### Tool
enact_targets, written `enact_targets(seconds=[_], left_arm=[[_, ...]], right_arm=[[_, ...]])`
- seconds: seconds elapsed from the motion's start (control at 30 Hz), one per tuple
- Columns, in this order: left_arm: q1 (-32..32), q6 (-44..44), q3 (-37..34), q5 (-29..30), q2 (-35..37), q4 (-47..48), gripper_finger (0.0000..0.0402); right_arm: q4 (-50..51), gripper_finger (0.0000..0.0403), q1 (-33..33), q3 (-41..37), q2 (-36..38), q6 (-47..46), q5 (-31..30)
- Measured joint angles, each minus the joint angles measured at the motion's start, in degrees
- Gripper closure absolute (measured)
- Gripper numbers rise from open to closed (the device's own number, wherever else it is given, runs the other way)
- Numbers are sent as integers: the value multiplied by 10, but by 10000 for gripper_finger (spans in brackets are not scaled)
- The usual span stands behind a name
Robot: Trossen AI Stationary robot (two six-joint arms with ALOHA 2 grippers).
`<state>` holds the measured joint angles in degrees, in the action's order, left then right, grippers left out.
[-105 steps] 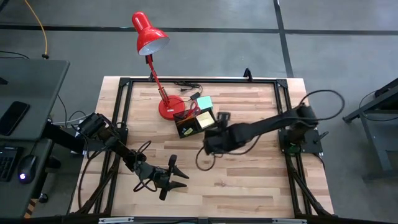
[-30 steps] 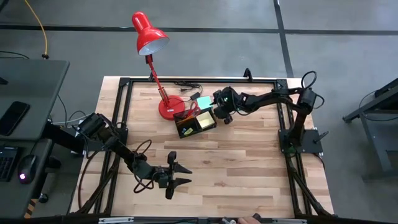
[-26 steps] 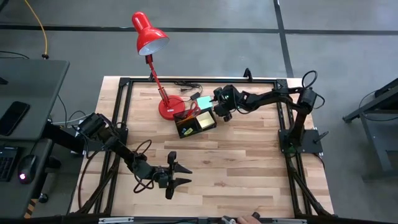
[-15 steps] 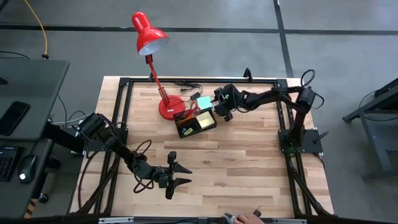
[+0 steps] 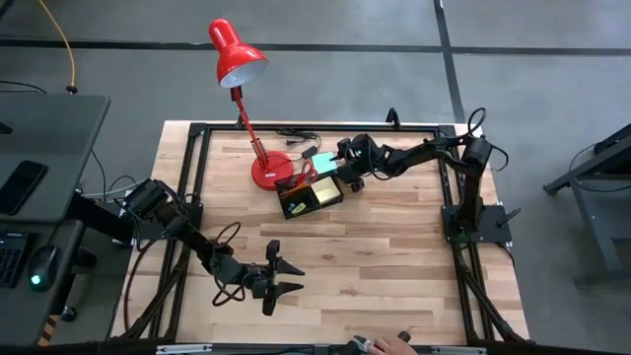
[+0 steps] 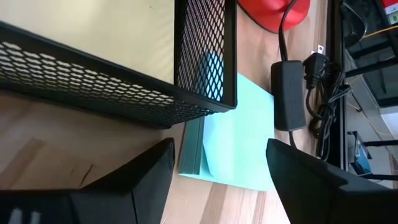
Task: Pick and place office supplies into organizer
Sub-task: Put the blue sticky notes into the desk organizer
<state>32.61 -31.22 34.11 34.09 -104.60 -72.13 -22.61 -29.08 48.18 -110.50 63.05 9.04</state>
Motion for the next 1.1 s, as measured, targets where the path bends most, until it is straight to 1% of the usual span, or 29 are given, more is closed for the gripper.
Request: enact_targets(seconds=[0.13,0.27,0.33,0.4,0.47,0.53,0.57,0.63,0.7,0.77,0.9,1.03,1.1], left_arm=[[0,0,0,0,0,3,250],[0,0,0,0,0,3,250],[0,0,0,0,0,1,250],[0,0,0,0,0,-1,250],[0,0,0,0,0,-2,250],[0,0,0,0,0,-4,250],[0,0,0,0,0,-5,250],[0,0,0,0,0,-6,250],[0,0,0,0,0,-6,250],[0,0,0,0,0,-8,250],[0,0,0,0,0,-8,250],[0,2,0,0,0,-7,250],[0,3,0,0,0,-5,250]], right_arm=[[3,161,0,0,0,2,0],[17,197,0,0,0,-2,0],[41,226,0,7,0,-5,0],[86,264,0,24,0,-31,-2],[136,314,-2,46,-1,-70,-2],[179,371,-6,65,-1,-100,5],[194,385,-9,72,-1,-109,3],[195,389,-11,78,-1,-141,-14],[198,397,-10,81,-1,-154,-21],[192,399,-9,81,-1,-170,-47],[179,402,-1,80,-1,-200,-57],[191,403,17,78,16,-192,-142],[198,403,20,78,34,-194,-140]])
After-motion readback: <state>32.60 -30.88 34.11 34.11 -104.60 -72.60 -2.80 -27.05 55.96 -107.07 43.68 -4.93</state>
